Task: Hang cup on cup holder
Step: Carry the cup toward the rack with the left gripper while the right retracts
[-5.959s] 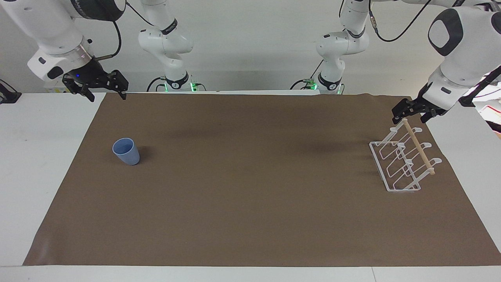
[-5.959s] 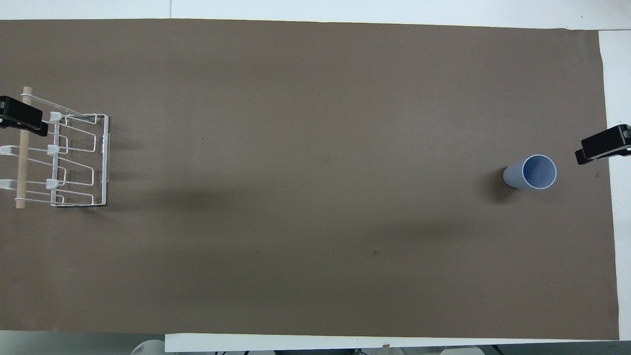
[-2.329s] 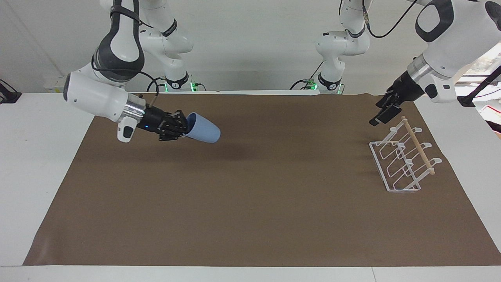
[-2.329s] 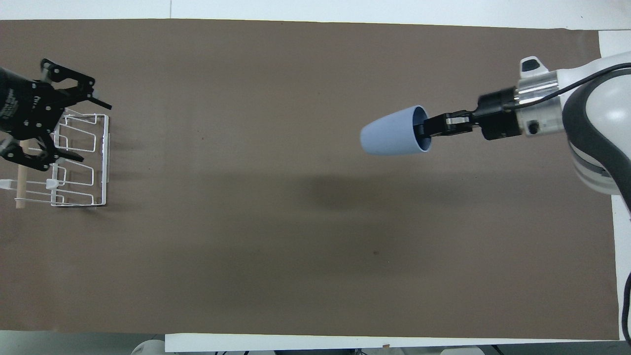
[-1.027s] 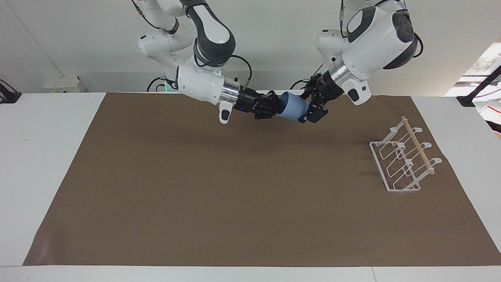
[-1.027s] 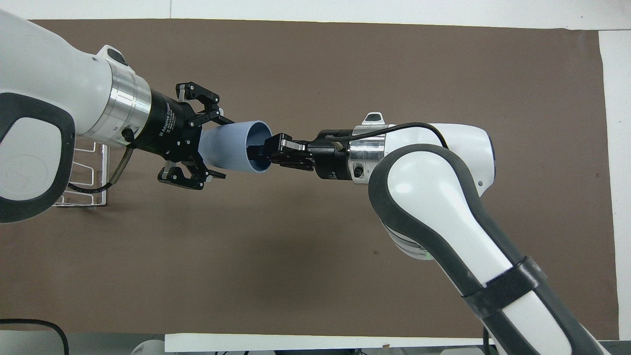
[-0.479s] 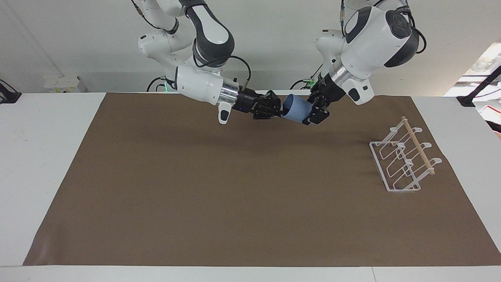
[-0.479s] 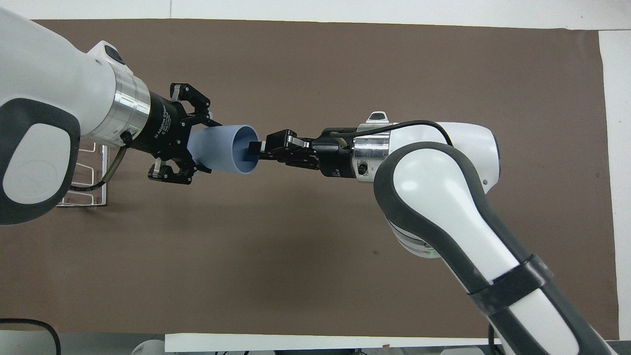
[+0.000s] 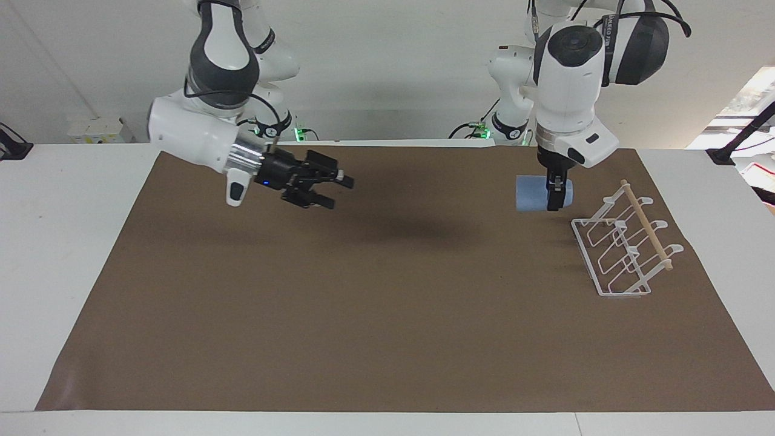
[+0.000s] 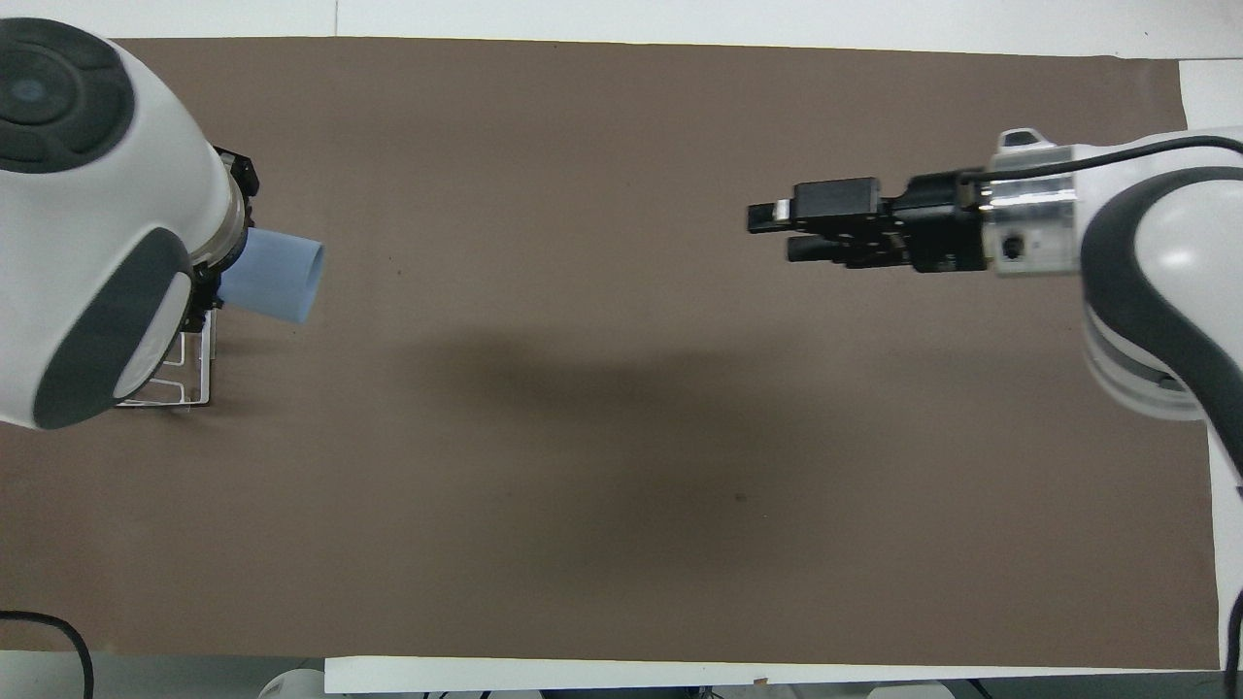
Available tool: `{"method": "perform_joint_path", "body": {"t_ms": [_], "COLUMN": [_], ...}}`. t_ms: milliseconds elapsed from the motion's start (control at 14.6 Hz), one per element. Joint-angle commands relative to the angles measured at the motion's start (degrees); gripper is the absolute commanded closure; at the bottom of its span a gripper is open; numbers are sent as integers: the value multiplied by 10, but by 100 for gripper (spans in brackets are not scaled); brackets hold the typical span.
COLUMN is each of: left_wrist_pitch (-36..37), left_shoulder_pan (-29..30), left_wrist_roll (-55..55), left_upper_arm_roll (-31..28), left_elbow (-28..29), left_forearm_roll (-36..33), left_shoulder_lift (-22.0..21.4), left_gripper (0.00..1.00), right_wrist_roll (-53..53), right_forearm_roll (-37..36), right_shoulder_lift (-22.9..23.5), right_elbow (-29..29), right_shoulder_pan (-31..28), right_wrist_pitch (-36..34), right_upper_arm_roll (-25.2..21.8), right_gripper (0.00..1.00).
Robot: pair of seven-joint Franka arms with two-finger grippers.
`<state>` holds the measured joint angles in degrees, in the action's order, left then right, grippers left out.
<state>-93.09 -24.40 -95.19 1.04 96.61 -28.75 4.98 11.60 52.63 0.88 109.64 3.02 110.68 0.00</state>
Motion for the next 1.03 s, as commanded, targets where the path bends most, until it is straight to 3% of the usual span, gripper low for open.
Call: {"method": "perform_joint_path", "body": {"t_ms": [0, 205, 411, 616, 753, 959], "left_wrist_pitch": [41, 103, 154, 184, 204, 206], "left_shoulder_pan": [-24, -36, -28, -24, -17, -10], "left_wrist_roll": [-10, -43, -109, -138, -163, -197], "left_upper_arm_roll": [-4, -5, -8, -14, -15, -15], "left_elbow": [-5, -8, -8, -9, -9, -7], "left_forearm_roll": [-164, -343, -474, -524, -540, -540], "left_shoulder_lift": [60, 129, 200, 233, 251, 261], "left_gripper": [100, 100, 100, 100, 100, 100], "right_wrist_roll": [-9, -11, -12, -12, -10, -12], "right_forearm_roll": [-167, -373, -490, -518, -609, -562], "right_shoulder_lift": [-31, -33, -34, -31, -31, -31], "right_elbow": [2, -31, -92, -181, -196, -194], "right_shoulder_pan": [-23, -37, -42, -80, -74, -70], "right_wrist_pitch": [-9, -45, -134, -244, -267, -266], "right_upper_arm_roll": [9, 8, 5, 5, 11, 15], "right_gripper": [0, 0, 0, 0, 0, 0]}}
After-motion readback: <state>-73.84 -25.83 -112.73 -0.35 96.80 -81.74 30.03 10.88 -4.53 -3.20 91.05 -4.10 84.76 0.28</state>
